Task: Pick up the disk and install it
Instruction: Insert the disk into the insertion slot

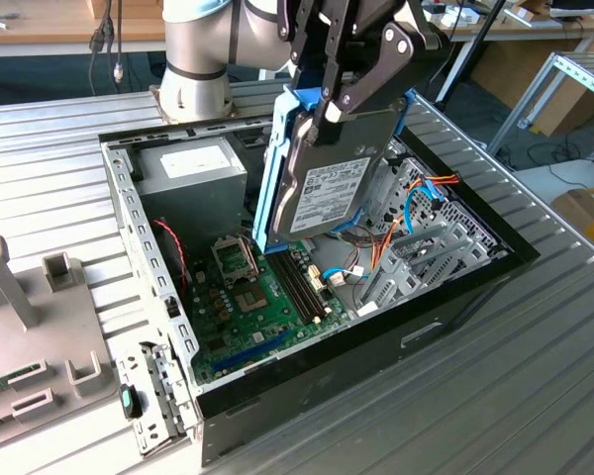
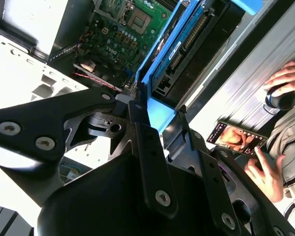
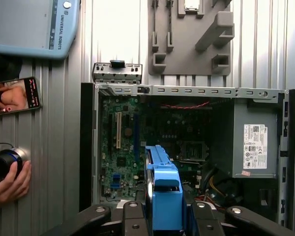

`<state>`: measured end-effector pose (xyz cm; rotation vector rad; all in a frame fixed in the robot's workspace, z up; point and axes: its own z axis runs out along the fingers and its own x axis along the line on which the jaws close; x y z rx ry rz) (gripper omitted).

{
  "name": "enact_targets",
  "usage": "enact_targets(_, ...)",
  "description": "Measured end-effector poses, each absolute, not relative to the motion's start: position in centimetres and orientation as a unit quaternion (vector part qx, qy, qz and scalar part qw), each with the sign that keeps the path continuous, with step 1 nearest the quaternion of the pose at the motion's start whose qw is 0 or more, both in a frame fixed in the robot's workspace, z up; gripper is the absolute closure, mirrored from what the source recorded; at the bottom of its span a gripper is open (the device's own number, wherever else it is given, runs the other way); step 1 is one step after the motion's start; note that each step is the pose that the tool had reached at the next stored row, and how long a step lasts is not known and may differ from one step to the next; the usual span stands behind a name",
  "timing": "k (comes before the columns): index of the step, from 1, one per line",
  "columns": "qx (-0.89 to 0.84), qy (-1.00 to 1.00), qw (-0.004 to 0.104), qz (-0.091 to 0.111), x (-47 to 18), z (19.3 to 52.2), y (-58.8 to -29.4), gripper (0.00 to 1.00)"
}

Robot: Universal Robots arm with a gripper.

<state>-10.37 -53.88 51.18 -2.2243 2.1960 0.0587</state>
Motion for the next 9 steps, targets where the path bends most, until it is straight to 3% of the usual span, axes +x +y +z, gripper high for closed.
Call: enact_targets(9, -0.711, 0.702, 0.008, 0.019, -7.9, 51.2, -53.9, 0.64)
